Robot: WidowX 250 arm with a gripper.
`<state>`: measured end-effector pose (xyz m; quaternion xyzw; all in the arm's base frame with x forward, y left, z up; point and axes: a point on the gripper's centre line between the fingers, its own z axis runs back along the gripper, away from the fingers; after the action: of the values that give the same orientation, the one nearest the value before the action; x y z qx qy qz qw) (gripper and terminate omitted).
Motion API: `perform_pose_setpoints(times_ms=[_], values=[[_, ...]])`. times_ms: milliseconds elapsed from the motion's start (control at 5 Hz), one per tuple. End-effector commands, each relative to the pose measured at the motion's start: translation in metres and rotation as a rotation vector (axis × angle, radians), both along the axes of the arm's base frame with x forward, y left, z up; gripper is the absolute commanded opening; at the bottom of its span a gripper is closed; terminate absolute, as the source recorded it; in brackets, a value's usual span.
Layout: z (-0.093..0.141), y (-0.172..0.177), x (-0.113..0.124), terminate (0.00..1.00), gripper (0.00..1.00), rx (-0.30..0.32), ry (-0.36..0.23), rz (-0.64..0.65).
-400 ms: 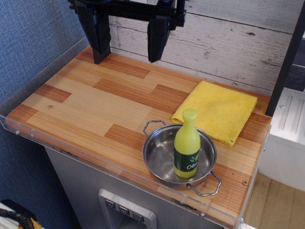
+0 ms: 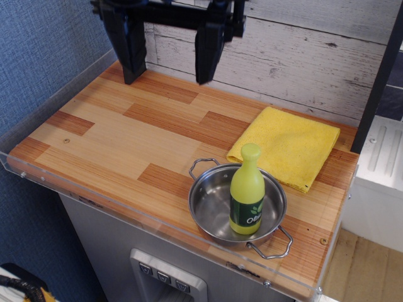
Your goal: Place the yellow bottle to the left of the yellow towel
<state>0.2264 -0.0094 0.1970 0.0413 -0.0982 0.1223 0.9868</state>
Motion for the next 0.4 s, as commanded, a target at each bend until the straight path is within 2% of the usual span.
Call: perform_pose_setpoints(times_ms=[0,200], values=[[-0.018,-0.033,0.024,0.0,1.0,-0.03,0.04,-0.121],[-0.034,-0.049,0.029,0.0,1.0,-0.036,0.079,-0.186]])
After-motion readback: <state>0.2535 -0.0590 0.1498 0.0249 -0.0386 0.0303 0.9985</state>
